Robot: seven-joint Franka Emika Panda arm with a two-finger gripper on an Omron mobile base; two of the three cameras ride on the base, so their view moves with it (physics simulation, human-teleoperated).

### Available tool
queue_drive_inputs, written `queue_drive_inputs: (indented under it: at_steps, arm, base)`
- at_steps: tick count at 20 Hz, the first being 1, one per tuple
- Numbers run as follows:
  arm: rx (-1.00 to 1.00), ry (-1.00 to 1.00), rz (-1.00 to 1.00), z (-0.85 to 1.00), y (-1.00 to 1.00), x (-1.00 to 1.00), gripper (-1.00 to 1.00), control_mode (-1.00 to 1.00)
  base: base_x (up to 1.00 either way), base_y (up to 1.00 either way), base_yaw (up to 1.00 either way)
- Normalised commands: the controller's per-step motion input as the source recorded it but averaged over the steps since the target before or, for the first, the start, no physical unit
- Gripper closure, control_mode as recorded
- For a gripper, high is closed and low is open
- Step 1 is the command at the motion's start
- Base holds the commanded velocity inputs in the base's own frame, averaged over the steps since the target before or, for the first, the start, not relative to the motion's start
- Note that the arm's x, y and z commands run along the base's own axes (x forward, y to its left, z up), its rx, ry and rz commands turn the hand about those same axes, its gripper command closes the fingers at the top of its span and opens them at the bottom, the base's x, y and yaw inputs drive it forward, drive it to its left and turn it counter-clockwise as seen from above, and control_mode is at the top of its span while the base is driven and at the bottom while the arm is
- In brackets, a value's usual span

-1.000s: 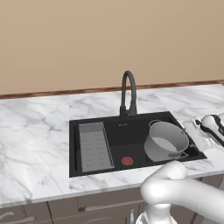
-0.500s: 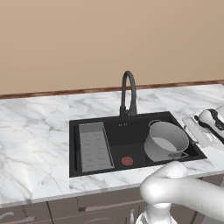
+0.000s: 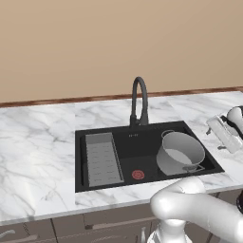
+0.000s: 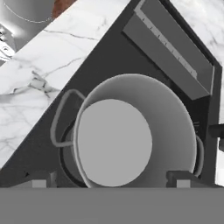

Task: Pick the pot and pot and place them in the sink. Then turn on the water.

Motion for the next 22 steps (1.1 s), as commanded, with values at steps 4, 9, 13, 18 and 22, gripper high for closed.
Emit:
queue_drive_inputs:
  at_steps: [4,9,13,18,22]
  arm:
    - [0.0,0.0,0.0,0.7,0.0,-0.26,-1.0,-1.0]
    - [0.0,0.0,0.0,0.61,0.09,-0.1,-1.0,-1.0]
    - [0.0,0.0,0.0,0.43,0.22,0.0,-1.0,-1.0]
    - [0.04,0.0,0.01,0.1,0.11,-0.04,-1.0,-1.0]
    - [0.08,0.0,0.07,0.01,0.06,-0.04,-1.0,-1.0]
  base:
    - [0.0,0.0,0.0]
    - [0.0,0.0,0.0]
    - [0.0,0.0,0.0]
    - [0.0,0.0,0.0]
    - [0.0,0.0,0.0]
